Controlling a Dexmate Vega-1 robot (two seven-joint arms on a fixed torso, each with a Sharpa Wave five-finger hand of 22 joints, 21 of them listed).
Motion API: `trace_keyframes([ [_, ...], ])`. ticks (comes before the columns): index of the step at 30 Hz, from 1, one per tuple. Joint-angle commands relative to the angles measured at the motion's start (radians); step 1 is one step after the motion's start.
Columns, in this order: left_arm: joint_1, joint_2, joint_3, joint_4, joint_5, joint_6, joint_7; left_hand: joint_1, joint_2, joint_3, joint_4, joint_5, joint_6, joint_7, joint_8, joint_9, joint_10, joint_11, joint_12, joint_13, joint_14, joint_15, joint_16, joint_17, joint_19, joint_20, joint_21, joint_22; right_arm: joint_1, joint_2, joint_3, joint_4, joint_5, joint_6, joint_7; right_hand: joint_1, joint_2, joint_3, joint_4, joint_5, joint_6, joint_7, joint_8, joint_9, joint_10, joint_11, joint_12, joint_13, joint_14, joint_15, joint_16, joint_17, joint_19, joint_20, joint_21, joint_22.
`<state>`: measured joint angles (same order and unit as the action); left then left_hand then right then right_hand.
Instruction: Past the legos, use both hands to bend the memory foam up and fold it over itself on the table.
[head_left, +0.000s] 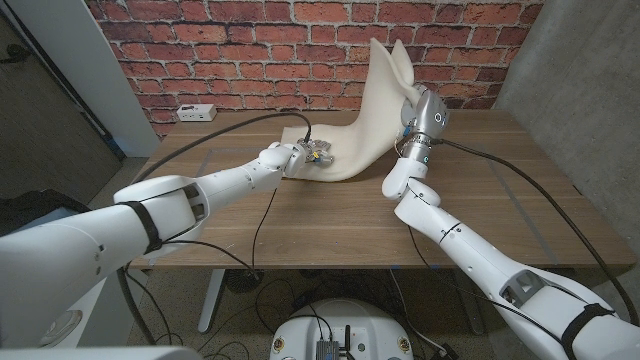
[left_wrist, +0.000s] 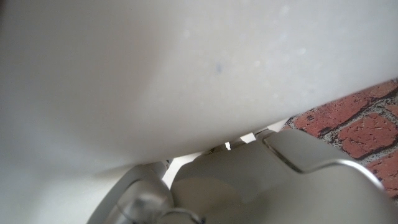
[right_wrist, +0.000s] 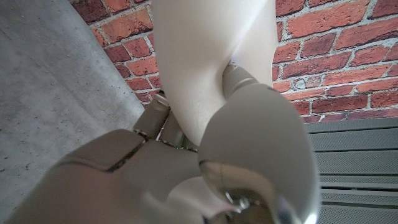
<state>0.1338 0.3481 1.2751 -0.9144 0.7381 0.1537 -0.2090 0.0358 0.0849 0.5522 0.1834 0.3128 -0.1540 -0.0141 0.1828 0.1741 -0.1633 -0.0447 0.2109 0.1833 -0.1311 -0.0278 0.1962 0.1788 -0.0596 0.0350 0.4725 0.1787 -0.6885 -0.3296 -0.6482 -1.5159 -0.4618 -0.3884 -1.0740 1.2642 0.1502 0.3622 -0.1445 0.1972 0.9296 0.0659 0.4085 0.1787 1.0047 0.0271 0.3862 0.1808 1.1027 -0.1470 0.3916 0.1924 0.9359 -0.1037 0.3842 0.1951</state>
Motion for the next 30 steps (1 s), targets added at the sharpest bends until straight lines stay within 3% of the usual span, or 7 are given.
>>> trace_keyframes([
  [1, -0.01, -0.006, 0.012, 0.018, -0.01, -0.033, -0.031, 0.041, 0.133, 0.049, -0.015, -0.007, 0.003, -0.004, 0.004, 0.005, -0.012, 0.009, -0.003, 0.004, -0.006, 0.009, -0.006, -0.002, 0.01, -0.022, -0.007, 0.002, 0.044, -0.038, -0.078, -0.025, -0.094, -0.031, 0.055, 0.002, 0.004, 0.005, -0.002, 0.006, 0.026, -0.013, -0.006, 0.004, 0.041, 0.029, -0.003, 0.003, 0.027, -0.021, -0.002, 0.0, -0.006, -0.002, 0.009, 0.001],
  [9, -0.007, 0.0, 0.011, 0.008, -0.012, -0.03, -0.037, 0.067, 0.133, 0.093, -0.02, -0.02, -0.006, -0.005, 0.001, 0.005, -0.019, 0.007, -0.007, 0.004, -0.011, 0.009, -0.009, -0.002, 0.003, -0.022, -0.014, 0.003, 0.071, -0.053, -0.123, -0.015, -0.147, -0.029, 0.106, -0.003, 0.0, 0.004, -0.003, 0.007, 0.031, -0.014, -0.011, 0.004, 0.049, 0.023, -0.01, 0.003, 0.034, -0.026, -0.004, 0.0, -0.006, -0.001, 0.013, 0.001],
  [30, 0.008, 0.029, 0.001, -0.048, -0.003, -0.009, -0.059, 0.088, 0.131, 0.132, -0.015, -0.038, -0.013, -0.006, 0.0, 0.005, -0.025, 0.009, -0.009, 0.005, -0.019, 0.01, -0.01, 0.0, -0.004, -0.023, -0.021, 0.004, 0.106, -0.06, -0.188, 0.003, -0.21, 0.005, 0.218, -0.005, -0.002, 0.003, -0.006, 0.008, 0.04, -0.016, -0.024, 0.004, 0.057, 0.019, -0.03, 0.004, 0.041, -0.032, -0.009, 0.006, -0.018, -0.006, 0.017, -0.001],
])
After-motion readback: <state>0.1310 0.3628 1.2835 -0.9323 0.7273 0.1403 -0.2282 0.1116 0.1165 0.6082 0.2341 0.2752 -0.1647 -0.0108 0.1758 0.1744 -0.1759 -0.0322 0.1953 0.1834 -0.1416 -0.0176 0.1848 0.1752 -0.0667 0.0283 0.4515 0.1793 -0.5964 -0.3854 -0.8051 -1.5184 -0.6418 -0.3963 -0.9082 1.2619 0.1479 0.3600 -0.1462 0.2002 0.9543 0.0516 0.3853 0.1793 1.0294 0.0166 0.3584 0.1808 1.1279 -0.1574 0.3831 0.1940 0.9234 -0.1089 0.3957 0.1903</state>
